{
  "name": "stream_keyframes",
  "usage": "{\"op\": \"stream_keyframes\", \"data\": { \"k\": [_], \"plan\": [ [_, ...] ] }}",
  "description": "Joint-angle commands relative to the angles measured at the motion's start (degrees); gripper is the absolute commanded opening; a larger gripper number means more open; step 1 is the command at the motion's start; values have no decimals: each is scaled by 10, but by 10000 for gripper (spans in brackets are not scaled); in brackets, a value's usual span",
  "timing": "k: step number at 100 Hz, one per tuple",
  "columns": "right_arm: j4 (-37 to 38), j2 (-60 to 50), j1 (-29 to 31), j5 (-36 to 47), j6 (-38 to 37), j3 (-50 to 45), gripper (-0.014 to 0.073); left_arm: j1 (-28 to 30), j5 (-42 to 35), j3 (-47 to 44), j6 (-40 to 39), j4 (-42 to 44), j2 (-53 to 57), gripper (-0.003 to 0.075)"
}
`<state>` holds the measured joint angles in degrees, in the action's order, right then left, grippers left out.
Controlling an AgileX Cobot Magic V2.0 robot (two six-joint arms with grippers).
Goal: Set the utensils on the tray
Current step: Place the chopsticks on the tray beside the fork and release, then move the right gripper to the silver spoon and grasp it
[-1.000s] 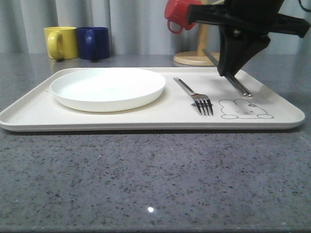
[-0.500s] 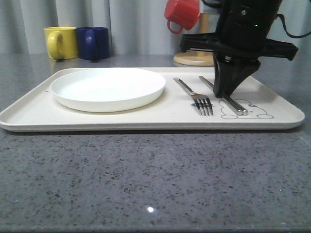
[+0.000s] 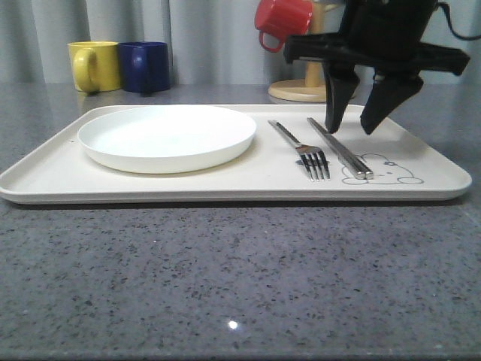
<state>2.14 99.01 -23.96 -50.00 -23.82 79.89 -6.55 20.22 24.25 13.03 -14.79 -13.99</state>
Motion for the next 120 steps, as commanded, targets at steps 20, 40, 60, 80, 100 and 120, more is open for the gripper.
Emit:
{"op": "stream_keyframes", "data": {
  "k": [20,40,60,80,100,120],
  "plan": [
    [84,-70,48,-80,63,92,340,1,-45,14,-4,-6,-6,-19],
    [83,-68,160,-129,133,110,340,1,-45,14,-4,-6,-6,-19],
    [38,-46,276,-151,213,110,340,1,-45,14,-4,-6,-6,-19],
    [4,-12,338,-147,255,110,340,1,-45,14,-4,-6,-6,-19],
    [2,25,350,-139,265,110,340,1,-45,14,-4,-6,-6,-19],
    [-2,51,350,-135,271,110,340,1,-45,14,-4,-6,-6,-19]
  ]
}}
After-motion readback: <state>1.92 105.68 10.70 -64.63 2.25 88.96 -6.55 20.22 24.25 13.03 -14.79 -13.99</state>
